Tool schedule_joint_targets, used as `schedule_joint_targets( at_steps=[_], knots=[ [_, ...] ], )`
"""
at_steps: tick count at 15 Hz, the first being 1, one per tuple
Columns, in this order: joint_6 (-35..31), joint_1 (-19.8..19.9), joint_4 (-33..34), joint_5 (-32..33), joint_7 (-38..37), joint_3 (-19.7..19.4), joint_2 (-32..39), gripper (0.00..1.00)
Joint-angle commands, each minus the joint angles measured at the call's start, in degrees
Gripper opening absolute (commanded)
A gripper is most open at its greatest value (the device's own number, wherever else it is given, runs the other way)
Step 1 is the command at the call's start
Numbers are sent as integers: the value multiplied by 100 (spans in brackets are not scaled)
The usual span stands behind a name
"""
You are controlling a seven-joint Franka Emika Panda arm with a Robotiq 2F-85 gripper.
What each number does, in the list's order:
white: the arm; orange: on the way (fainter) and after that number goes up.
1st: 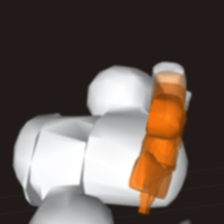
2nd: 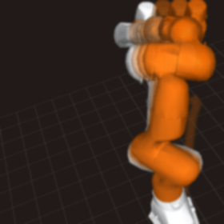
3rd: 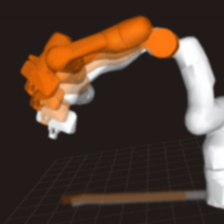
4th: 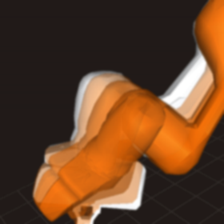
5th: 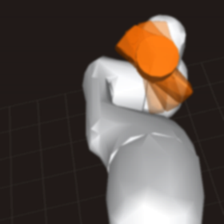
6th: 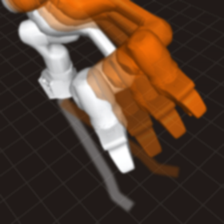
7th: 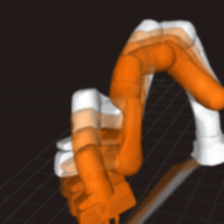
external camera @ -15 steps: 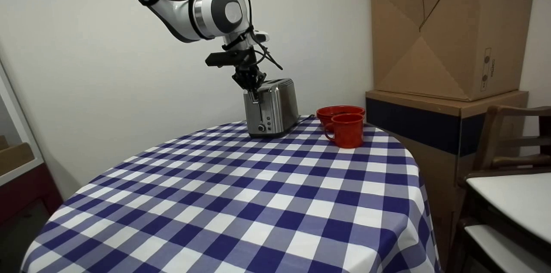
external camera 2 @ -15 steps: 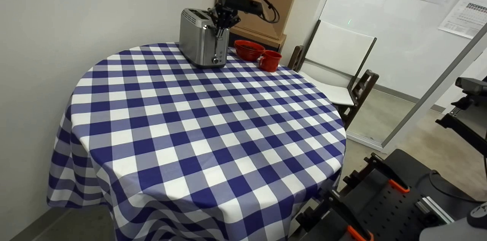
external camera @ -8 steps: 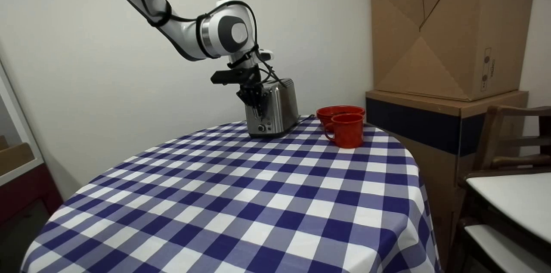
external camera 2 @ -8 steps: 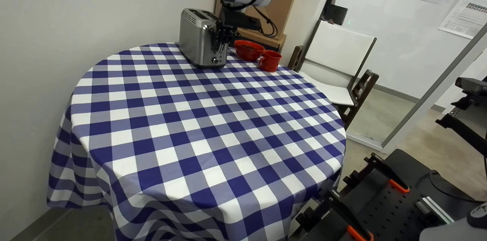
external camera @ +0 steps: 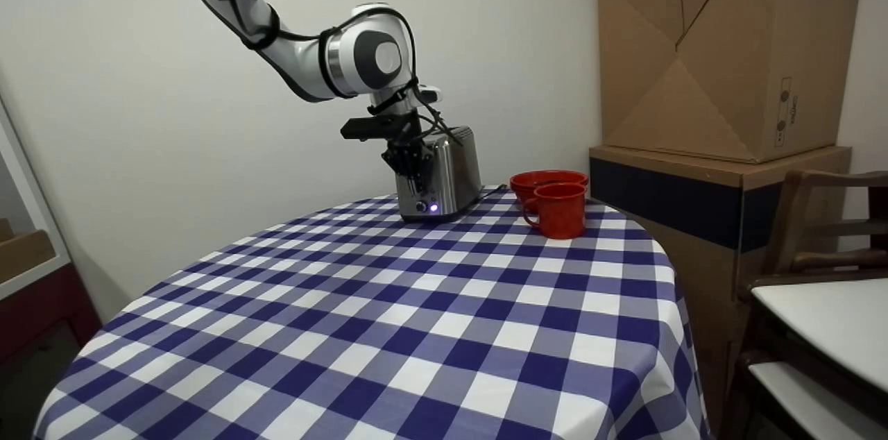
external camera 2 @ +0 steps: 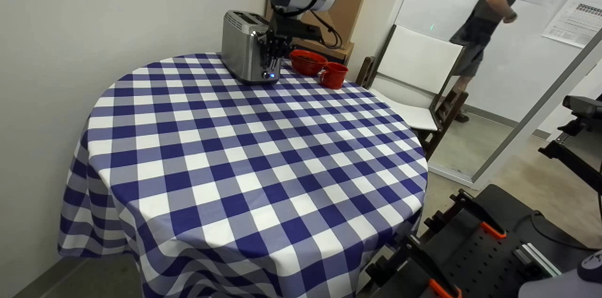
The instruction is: Press down on the press handle on the toaster
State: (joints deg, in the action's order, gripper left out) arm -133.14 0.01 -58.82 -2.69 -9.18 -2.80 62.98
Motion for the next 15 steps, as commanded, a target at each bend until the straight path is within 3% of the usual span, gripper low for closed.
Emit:
schedule_joint_targets(
  at_steps=[1,2,3,5,11,14,15],
  knots=[
    [516,95,299,-197,-140,171,134,0],
    [819,110,250,-264,-241,191,-13,0],
    [1006,125,222,-326,-300,215,-99,26],
    [1403,183,69,-451,-272,295,-374,32],
    [2927,228,-658,-617,-417,291,-1584,76],
    [2705,174,-1531,-515,-410,171,-2336,97],
    [2591,175,-1777,-489,-353,150,-2537,100]
  ],
)
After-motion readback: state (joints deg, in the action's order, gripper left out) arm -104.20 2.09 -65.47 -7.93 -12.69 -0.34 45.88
